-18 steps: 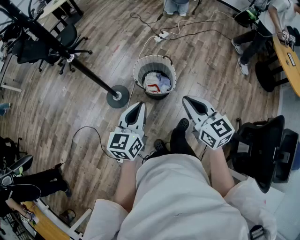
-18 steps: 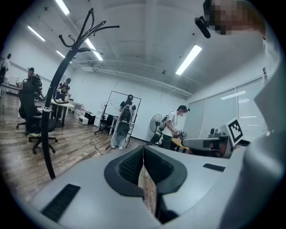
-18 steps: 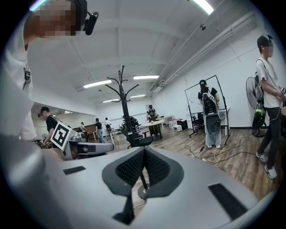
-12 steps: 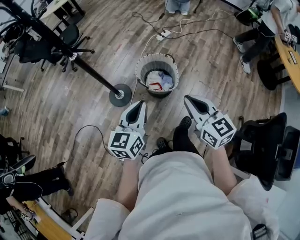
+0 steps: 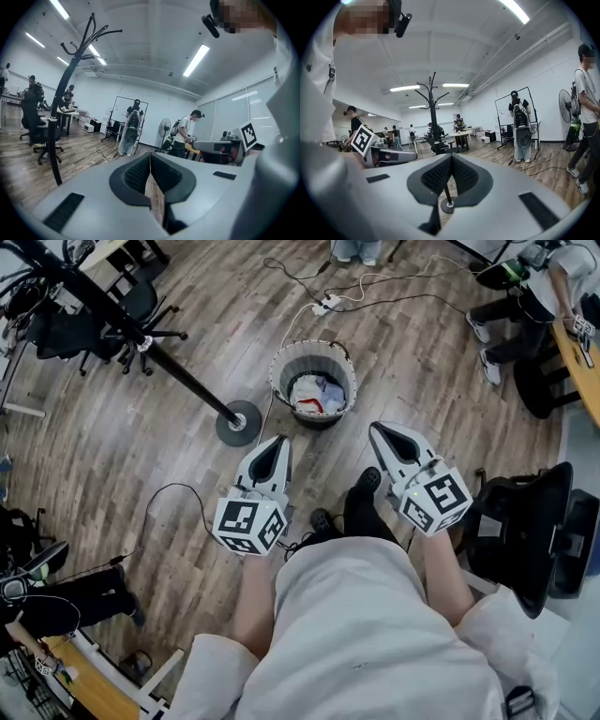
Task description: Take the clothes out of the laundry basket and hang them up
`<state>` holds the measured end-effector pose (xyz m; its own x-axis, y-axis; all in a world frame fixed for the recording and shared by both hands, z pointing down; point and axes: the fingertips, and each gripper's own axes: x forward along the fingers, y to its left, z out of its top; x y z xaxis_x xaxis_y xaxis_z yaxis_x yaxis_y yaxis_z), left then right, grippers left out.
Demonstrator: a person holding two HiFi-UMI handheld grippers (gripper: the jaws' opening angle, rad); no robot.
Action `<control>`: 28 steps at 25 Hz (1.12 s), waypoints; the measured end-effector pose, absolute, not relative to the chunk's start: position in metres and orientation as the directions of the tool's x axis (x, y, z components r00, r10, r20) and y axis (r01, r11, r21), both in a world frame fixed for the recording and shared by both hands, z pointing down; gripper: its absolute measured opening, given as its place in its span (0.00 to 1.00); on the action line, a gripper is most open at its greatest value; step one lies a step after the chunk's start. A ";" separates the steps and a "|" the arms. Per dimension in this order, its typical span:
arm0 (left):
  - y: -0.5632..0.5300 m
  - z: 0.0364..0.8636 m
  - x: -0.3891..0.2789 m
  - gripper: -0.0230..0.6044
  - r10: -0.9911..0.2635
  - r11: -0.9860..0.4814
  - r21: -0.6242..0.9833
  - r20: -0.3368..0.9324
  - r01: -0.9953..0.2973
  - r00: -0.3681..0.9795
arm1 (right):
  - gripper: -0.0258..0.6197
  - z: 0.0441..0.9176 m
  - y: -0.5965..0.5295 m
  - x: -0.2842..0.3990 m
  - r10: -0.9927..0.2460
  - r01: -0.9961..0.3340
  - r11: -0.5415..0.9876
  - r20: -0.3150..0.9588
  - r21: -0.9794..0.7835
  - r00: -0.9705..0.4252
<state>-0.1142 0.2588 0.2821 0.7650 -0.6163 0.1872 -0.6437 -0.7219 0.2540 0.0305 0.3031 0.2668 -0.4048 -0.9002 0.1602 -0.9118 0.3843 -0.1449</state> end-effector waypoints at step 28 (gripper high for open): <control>0.244 0.300 -0.111 0.07 -0.622 -0.711 0.228 0.236 -0.665 0.746 | 0.06 0.291 0.278 0.047 -0.898 -0.922 0.342 0.225 -0.180 -0.377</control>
<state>-0.1114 0.2437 0.3000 0.7465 -0.6221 0.2363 -0.6649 -0.7111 0.2284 0.0465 0.2775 0.2907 -0.3768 -0.8985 0.2252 -0.9224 0.3416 -0.1805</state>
